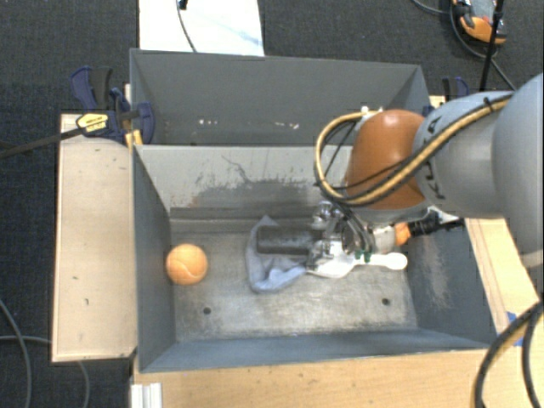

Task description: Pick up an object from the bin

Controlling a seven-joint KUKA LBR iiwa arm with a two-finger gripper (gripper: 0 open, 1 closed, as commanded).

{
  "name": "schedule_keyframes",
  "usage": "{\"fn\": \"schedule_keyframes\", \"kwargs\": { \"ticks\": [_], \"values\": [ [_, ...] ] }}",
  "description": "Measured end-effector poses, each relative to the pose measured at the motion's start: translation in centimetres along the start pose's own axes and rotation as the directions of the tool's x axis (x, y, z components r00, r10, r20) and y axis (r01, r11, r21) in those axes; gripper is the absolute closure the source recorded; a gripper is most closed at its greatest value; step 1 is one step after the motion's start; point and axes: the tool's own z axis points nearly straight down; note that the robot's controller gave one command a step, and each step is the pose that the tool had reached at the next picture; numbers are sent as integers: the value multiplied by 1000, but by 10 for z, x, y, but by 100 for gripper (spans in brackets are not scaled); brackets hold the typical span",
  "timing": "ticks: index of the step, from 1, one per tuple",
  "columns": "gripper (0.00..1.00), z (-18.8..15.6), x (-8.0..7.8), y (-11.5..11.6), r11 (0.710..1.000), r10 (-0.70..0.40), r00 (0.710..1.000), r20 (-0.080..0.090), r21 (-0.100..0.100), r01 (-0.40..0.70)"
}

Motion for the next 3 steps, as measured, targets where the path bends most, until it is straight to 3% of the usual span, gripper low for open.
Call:
{"fn": "schedule_keyframes", "kwargs": {
  "ticks": [1, 2, 3],
  "values": [
    [100, -37, 5, -2, 1000, -9, 1000, -26, 14, 9],
    [100, -90, 2, -1, 1000, -12, 1000, -22, 13, 12],
    [100, -115, 3, 1, 1000, 4, 1000, -17, 13, -4]
  ]
}}
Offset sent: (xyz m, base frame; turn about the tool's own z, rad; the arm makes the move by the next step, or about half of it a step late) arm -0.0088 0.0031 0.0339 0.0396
